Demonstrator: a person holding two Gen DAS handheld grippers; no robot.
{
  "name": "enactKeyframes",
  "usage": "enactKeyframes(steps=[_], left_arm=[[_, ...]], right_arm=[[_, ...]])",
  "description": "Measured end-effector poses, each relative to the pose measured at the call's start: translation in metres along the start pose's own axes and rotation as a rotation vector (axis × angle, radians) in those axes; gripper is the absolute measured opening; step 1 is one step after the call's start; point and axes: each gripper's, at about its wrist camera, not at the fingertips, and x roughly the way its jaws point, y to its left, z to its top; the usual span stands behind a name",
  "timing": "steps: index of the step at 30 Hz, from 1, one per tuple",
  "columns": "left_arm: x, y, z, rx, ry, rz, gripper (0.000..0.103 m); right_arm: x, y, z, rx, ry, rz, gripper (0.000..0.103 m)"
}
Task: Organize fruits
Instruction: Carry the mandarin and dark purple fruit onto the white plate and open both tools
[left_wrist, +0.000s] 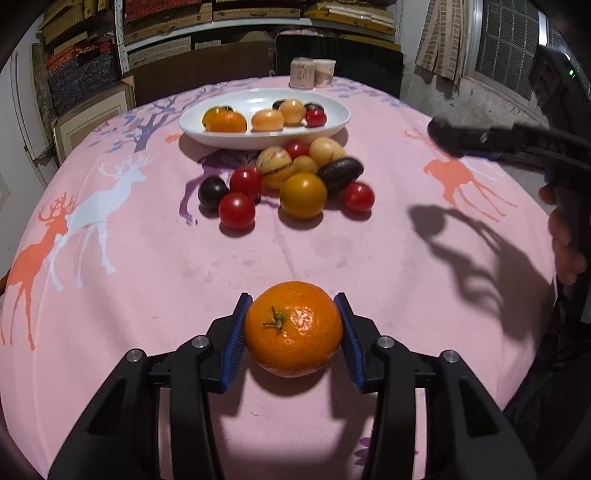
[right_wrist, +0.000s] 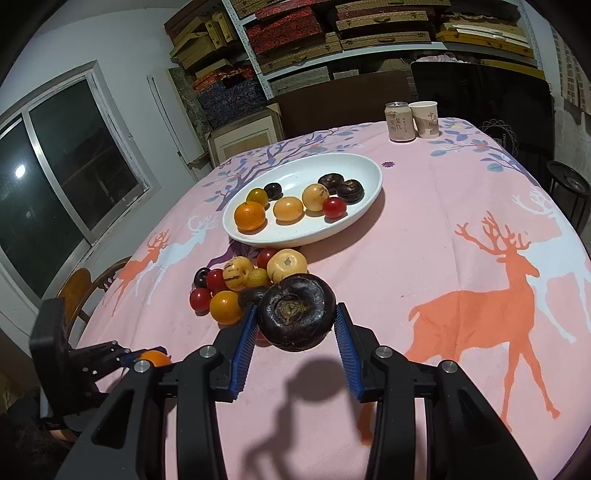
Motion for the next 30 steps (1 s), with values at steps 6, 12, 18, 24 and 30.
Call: enactKeyframes(steps=[6,12,18,24,30], left_arm=[[-0.013,-0.009,0.047,0.049,-0.078,-0.003,0.044],[0.021,0.000,0.125,0.046,-0.123,-0.020,0.044],[0.098,0.028,0.179,-0.020,-0.054,-0.023,0.044],[0.136,0.037,0.192,-0.021,-0.008,-0.019,0.045],[0.125,0.038,0.187,-0.029,-0.035,-0.019,0.068]], right_arm=[[0.006,-0.010,0.024,-0.010,-0.008,-0.027,0.042],[0.028,-0.012,0.078,-0.053,-0.024,-0.036,0.042],[0.098,-0.018,0.110,-0.069,0.096,0.020,0.042],[0.137,-0.017,0.112,-0.073,0.146,0.014,0.043],[0.124,-0.013,0.104,-0.084,0.084,0.002,0.051]])
